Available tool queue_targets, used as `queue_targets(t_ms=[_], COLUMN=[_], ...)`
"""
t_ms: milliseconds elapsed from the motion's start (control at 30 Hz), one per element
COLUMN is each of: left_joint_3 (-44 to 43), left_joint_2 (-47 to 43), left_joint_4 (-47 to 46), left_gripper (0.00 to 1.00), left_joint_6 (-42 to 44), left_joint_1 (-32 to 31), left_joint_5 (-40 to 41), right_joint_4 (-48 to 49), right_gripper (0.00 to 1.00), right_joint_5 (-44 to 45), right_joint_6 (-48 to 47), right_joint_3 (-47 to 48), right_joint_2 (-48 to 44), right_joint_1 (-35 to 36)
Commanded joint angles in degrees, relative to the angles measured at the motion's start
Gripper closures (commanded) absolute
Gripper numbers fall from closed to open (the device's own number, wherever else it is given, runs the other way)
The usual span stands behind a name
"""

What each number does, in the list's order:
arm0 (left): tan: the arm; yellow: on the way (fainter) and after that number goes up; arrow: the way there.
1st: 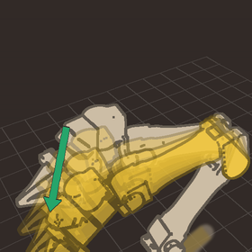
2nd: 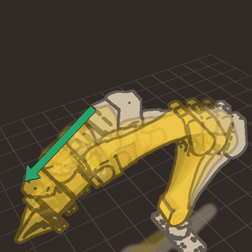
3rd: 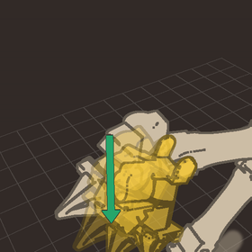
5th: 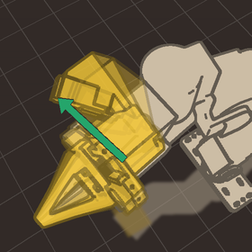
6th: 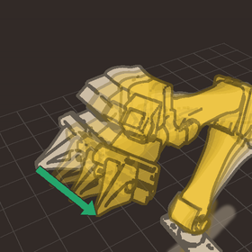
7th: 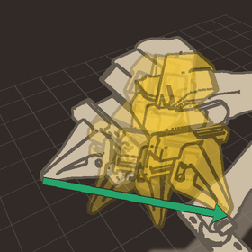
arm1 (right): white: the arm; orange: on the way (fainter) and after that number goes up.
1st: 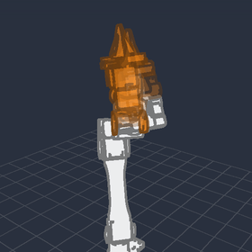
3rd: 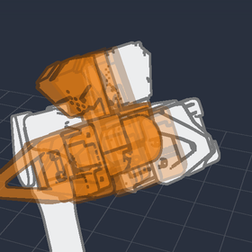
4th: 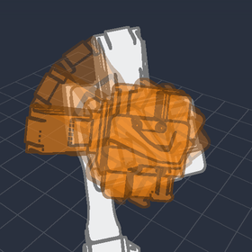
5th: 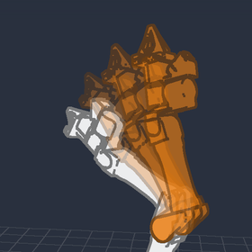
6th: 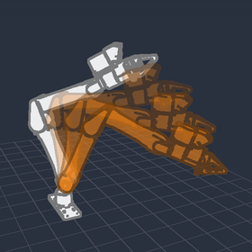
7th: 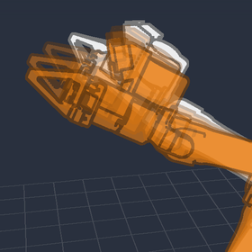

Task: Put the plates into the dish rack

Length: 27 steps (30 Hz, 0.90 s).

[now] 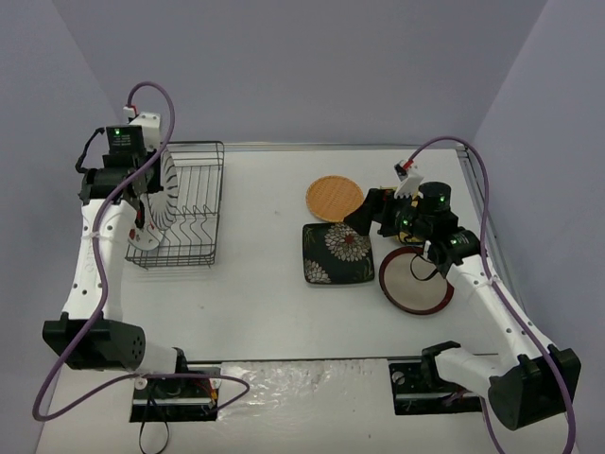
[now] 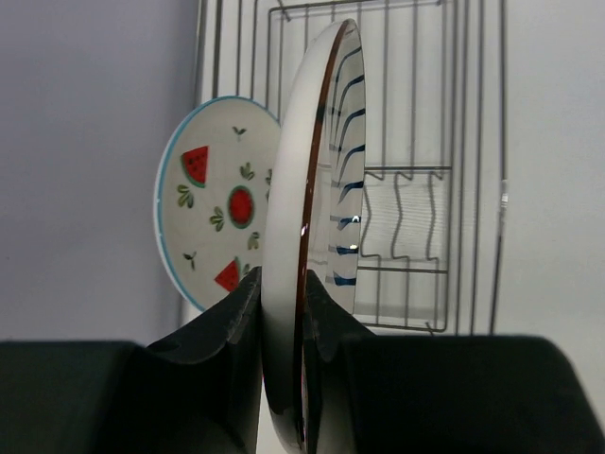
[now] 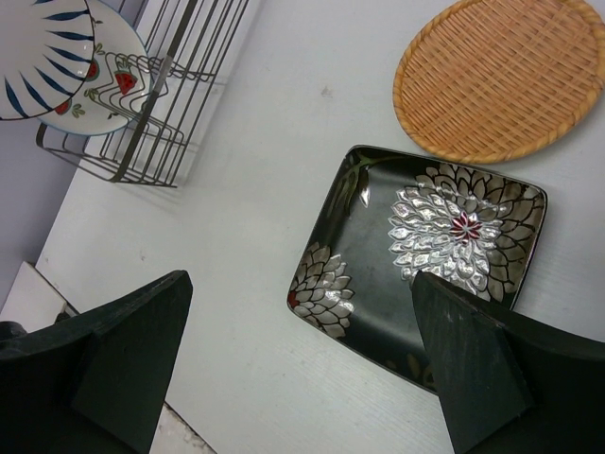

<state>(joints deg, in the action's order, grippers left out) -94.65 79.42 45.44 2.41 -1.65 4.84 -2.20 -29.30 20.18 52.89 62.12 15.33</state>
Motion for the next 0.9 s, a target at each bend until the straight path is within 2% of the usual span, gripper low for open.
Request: queue_targets(t_ms=[0, 200, 433, 800, 867], left_joint_3=[-2.82, -2.79, -2.72, 6.97, 8.91], left_joint_2=[1.09, 4.54, 8.92, 9.94, 9.34], left_joint_4=[-10.02, -13.87, -14.57, -20.16, -21.94], left_gripper=[1.00, 1.00, 1.00, 1.00, 0.95], left_joint_6=[5.68, 8.22, 12.02, 11.46, 9.79], left_joint_1=[5.79, 10.08, 11.21, 12.58, 12.92], left_joint_5=[2.63, -0.87, -2.60, -4.65, -5.76], right_joint_4=[2.46, 2.46, 2.46, 2.46, 2.46], right_gripper=[0.00, 0.00, 0.00, 0.00, 0.00], right_joint_5=[-3.14, -3.57, -3.24, -2.26, -2.00], right_joint_6=[-1.99, -2.15, -2.43, -2.48, -2.38], right_joint_3=[-0.51, -1.01, -1.54, -1.65, -1.70], right_joint_2=[0.72, 0.67, 0.44, 1.77, 1.82], right_joint_1=[-0.39, -0.39, -0.39, -0.39, -0.39])
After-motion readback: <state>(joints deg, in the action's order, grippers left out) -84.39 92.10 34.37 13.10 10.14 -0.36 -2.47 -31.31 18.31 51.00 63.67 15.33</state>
